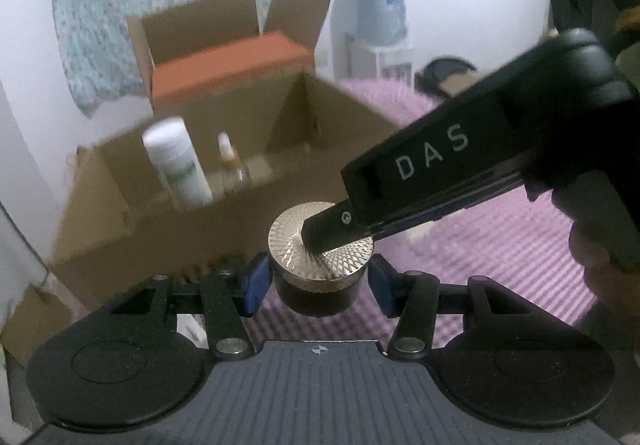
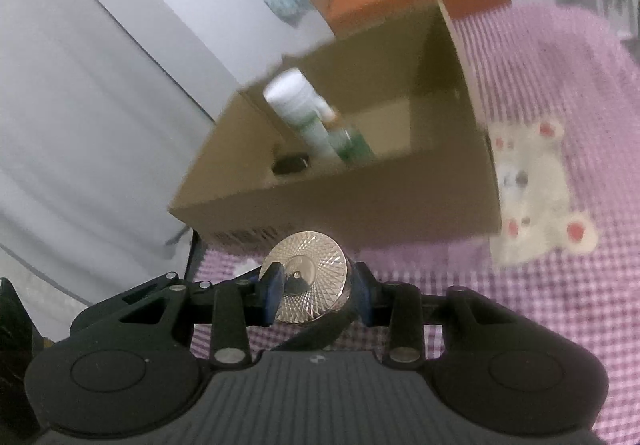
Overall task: Organize rigid objects
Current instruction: 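Lift the gold jar and carry it over the box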
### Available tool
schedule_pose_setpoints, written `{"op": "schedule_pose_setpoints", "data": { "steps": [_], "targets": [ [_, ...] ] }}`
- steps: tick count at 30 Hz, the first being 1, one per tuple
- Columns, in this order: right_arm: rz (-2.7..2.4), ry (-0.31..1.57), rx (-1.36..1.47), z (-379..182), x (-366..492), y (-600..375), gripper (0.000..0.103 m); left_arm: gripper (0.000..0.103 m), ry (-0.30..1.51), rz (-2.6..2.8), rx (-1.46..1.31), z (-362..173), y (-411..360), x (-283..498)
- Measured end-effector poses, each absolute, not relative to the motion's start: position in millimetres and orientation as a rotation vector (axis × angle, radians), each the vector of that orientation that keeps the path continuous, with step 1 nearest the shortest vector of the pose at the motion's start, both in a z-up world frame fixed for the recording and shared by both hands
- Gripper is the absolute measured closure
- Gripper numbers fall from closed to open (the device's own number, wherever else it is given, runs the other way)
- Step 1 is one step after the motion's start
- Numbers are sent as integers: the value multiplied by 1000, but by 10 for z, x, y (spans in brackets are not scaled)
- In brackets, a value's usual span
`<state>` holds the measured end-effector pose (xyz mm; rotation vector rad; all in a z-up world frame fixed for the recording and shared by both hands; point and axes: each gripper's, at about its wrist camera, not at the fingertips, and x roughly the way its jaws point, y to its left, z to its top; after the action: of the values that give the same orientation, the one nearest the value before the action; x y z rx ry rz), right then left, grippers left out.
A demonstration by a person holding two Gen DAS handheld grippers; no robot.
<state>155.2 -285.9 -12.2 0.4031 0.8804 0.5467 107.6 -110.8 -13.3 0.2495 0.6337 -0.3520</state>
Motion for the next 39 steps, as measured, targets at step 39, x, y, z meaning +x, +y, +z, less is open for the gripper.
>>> {"op": "schedule_pose_setpoints", "data": {
  "steps": [39],
  "targets": [
    [596, 1177, 189, -33, 4220, -2488, 63, 52, 1040, -213, 201, -136, -1312, 3680]
  ]
}}
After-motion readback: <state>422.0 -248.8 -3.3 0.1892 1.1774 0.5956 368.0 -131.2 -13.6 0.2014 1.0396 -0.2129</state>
